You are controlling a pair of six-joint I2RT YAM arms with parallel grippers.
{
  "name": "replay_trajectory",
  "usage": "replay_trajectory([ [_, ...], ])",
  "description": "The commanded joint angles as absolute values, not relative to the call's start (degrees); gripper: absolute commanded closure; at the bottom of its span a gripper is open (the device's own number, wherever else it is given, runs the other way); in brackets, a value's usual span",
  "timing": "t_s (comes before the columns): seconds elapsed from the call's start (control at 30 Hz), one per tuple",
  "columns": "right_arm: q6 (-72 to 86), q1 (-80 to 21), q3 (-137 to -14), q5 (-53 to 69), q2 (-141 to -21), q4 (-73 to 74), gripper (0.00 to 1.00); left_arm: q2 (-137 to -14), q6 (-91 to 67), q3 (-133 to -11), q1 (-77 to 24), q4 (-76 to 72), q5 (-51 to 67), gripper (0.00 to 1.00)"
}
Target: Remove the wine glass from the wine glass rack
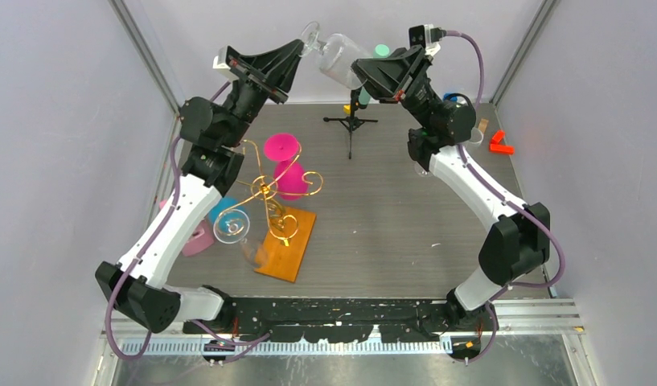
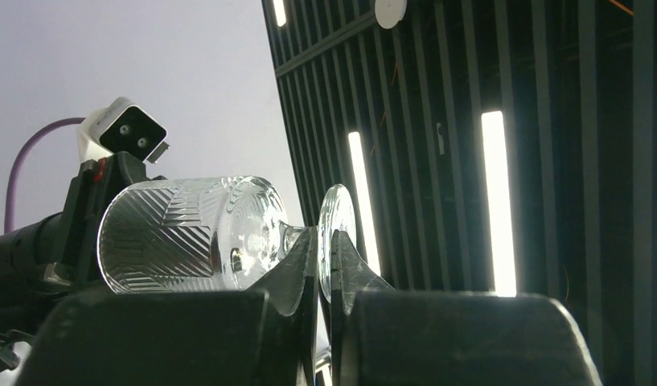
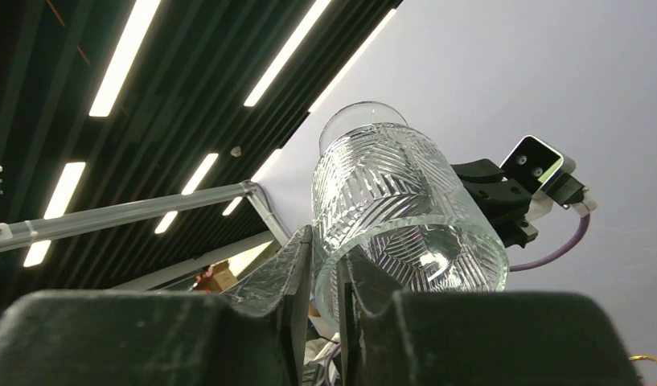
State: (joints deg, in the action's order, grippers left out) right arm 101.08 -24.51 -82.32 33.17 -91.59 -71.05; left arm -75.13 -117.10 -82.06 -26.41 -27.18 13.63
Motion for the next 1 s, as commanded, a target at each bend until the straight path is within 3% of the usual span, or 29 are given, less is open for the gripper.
replay_trajectory([
  [0.0, 102.07, -25.66, -85.82, 33.56, -90.24, -76.70, 0.85, -72.94, -114.66, -81.08, -26.54, -26.97, 10.48, 0.95],
  [0.03, 101.67, -25.66, -85.67, 33.30, -89.99, -76.40, 0.95, -72.46, -113.41, -81.23, -26.54, -26.20, 9.91, 0.90],
  [0.1, 100.09, -25.66, -85.23, 32.78, -88.86, -74.51, 0.99, -71.24, -110.46, -81.66, -26.54, -24.15, 8.88, 0.76],
  [0.23, 93.00, -25.66, -83.74, 32.71, -85.15, -65.44, 1.00, -69.20, -105.26, -80.98, -26.54, -22.26, 7.03, 0.45],
  [0.43, 78.73, -25.66, -81.80, 31.71, -77.73, -47.48, 1.00, -65.20, -91.45, -80.50, -26.54, -17.12, 6.07, 0.14],
  [0.5, 72.44, -25.66, -81.80, 30.23, -74.68, -38.58, 1.00, -63.51, -86.24, -80.16, -26.54, -13.39, 6.32, 0.10],
  [0.7, 46.91, -25.66, -88.08, 16.71, -67.05, 6.55, 1.00, -61.52, -72.31, -78.67, -25.32, -6.66, 10.97, 0.09],
  [0.97, 30.04, -25.66, -96.19, 5.60, -68.10, 47.31, 1.00, -63.59, -41.02, -93.70, -24.79, 21.11, 14.14, 0.09],
])
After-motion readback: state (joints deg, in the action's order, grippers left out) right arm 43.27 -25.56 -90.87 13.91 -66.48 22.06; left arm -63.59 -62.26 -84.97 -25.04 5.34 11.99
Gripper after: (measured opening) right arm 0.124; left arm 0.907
